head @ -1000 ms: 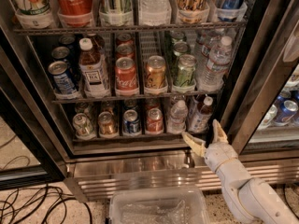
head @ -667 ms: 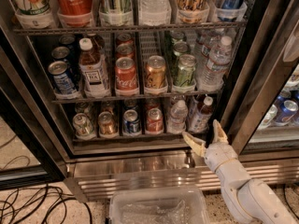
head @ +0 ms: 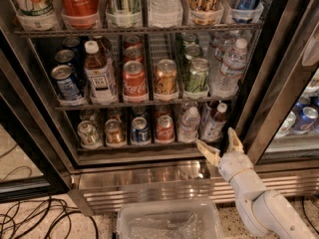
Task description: Pick blue plastic bottle from bottom shelf of fridge
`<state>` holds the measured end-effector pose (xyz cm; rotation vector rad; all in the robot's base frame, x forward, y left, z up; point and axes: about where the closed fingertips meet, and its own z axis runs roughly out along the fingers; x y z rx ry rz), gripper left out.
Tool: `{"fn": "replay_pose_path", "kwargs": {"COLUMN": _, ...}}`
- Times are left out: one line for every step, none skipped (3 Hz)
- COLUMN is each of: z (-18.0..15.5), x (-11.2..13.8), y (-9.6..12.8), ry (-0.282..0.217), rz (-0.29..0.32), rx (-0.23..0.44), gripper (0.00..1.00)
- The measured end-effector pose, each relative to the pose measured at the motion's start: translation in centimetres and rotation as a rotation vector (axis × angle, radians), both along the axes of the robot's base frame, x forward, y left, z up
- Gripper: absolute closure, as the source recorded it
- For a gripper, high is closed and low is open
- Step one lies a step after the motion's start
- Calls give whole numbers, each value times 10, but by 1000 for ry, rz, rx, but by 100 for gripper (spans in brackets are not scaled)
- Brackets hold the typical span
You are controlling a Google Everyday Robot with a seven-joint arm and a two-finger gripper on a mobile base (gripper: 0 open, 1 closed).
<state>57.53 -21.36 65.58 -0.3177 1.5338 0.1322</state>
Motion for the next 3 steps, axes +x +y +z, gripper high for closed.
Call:
{"fn": "replay_pose_path", "kwargs": {"z": -2, "x": 6, "y": -3, "ry": -6, "rz": -18, "rx": 2, "gripper": 28}}
{"fn": "replay_pose_path", "kwargs": {"z": 0, "x": 12, "y": -2, "ry": -18, "rz": -33, "rx": 6, "gripper": 27}}
{"fn": "replay_pose_path", "kwargs": {"z": 3, "x": 16, "y": 2, "ry": -30, "rz": -52, "rx": 18, "gripper": 27}}
